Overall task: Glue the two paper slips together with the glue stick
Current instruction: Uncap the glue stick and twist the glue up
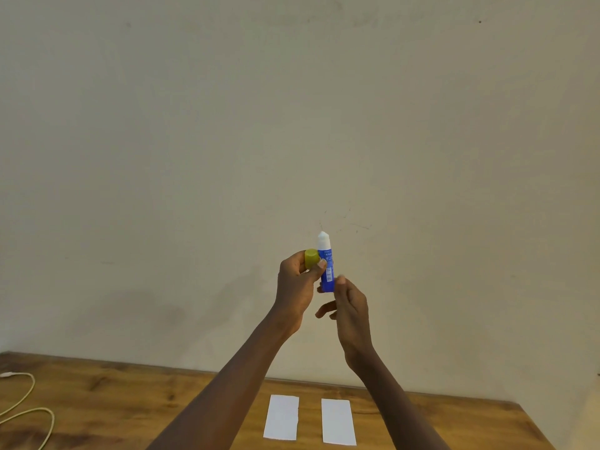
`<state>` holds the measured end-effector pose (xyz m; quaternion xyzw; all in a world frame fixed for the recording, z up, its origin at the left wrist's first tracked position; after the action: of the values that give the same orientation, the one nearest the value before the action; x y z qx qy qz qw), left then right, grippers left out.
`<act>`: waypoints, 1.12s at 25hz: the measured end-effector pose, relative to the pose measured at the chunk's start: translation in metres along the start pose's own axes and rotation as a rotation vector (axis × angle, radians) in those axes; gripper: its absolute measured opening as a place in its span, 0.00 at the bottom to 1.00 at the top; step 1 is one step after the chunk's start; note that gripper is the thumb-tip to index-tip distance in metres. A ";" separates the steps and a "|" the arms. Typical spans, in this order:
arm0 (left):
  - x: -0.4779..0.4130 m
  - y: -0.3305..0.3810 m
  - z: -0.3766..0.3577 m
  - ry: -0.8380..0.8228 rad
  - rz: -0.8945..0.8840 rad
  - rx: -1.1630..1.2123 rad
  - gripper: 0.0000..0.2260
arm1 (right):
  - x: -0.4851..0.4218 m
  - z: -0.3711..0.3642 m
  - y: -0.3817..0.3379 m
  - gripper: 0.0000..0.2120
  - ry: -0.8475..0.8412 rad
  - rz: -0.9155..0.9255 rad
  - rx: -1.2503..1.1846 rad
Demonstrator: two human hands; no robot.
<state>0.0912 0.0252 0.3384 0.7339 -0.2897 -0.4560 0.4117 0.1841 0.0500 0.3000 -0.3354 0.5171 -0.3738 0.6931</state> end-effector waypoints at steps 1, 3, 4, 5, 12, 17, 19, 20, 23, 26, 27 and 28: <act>0.001 -0.001 0.000 -0.010 0.005 0.016 0.11 | 0.000 0.001 -0.001 0.09 -0.007 0.003 -0.001; 0.003 -0.003 -0.001 -0.018 0.014 0.017 0.11 | -0.001 0.002 -0.001 0.08 -0.008 0.019 0.046; 0.004 -0.005 -0.001 -0.016 0.012 0.001 0.11 | -0.001 0.002 -0.001 0.08 -0.025 0.016 0.056; 0.005 -0.006 -0.001 -0.014 0.009 -0.016 0.12 | -0.002 0.002 0.000 0.09 -0.056 0.006 0.049; 0.000 0.000 0.001 -0.006 -0.011 -0.015 0.11 | -0.002 0.006 0.003 0.05 -0.049 -0.024 0.003; 0.001 0.000 0.004 0.013 -0.008 0.008 0.13 | 0.002 0.000 -0.001 0.13 -0.116 -0.020 -0.078; 0.002 0.000 0.003 -0.003 -0.012 0.020 0.12 | 0.002 -0.001 -0.001 0.08 -0.106 -0.034 -0.090; 0.002 0.001 0.002 -0.009 -0.015 0.023 0.11 | 0.003 -0.001 -0.003 0.05 -0.089 -0.029 -0.080; 0.004 0.003 -0.001 -0.018 -0.009 0.034 0.10 | 0.001 -0.003 -0.003 0.11 -0.086 -0.023 -0.053; 0.003 0.004 -0.001 -0.012 -0.003 0.017 0.12 | 0.003 -0.005 -0.003 0.15 -0.110 -0.019 -0.036; 0.002 0.004 -0.001 -0.005 -0.014 0.005 0.12 | 0.003 -0.004 -0.004 0.14 -0.085 -0.002 -0.027; 0.002 0.005 -0.001 0.005 -0.023 -0.007 0.12 | 0.003 -0.002 -0.005 0.13 -0.041 0.015 -0.017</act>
<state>0.0923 0.0215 0.3422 0.7370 -0.2786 -0.4600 0.4095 0.1818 0.0444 0.3023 -0.3452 0.5082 -0.3573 0.7035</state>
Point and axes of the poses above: each hand's wrist, its own x-axis away from the middle knuckle, its own z-axis out of the back of the hand, y = z × x, the point moved 5 cm from there along -x, towards the middle knuckle, and after that the axes turned 14 degrees about x, right-handed, at the moved point
